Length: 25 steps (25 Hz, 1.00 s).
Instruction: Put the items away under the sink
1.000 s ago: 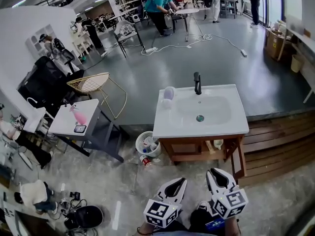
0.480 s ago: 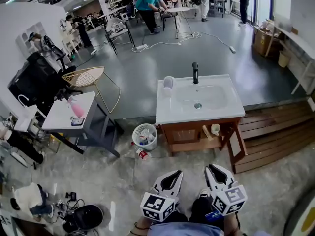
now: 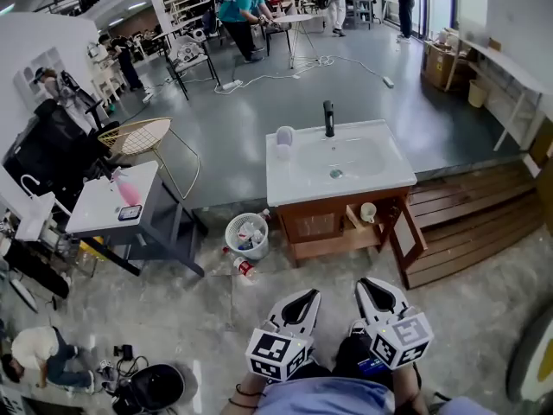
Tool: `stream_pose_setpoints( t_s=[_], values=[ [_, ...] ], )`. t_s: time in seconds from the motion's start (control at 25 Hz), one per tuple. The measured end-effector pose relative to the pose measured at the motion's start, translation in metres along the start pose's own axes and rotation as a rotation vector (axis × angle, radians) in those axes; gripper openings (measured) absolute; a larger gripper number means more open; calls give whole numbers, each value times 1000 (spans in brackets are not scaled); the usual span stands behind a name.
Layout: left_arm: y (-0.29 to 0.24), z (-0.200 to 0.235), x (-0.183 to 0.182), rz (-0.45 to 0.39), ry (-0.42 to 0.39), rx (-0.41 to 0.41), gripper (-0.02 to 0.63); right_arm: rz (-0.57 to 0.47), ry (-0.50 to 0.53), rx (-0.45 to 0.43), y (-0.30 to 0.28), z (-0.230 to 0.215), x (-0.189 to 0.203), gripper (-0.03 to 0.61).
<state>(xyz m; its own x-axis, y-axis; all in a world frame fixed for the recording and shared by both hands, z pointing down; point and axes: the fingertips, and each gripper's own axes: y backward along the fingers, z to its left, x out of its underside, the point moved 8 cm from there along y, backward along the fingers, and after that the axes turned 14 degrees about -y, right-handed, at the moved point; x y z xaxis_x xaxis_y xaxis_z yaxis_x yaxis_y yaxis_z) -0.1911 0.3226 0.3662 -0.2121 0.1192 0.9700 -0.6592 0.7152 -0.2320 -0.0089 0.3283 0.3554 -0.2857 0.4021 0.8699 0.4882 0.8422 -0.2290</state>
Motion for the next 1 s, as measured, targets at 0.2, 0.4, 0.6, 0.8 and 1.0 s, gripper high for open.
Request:
stream_pose_setpoints(
  t_s=[0.2, 0.4, 0.6, 0.8, 1.0],
  values=[
    [8, -2, 0, -8, -3, 17, 20, 8, 10, -1, 4, 7, 8, 37],
    [12, 1, 0, -12, -2, 22, 18, 13, 19, -5, -1, 13, 8, 37],
    [13, 8, -1, -11, -4, 21, 20, 20, 17, -12, -10, 16, 6, 37],
    [15, 16, 1, -11, -3, 1, 18, 22, 27, -22, -20, 17, 5, 37],
    [13, 19, -3, -16, -2, -3, 20, 21, 36, -13, -22, 13, -1, 37]
  ],
)
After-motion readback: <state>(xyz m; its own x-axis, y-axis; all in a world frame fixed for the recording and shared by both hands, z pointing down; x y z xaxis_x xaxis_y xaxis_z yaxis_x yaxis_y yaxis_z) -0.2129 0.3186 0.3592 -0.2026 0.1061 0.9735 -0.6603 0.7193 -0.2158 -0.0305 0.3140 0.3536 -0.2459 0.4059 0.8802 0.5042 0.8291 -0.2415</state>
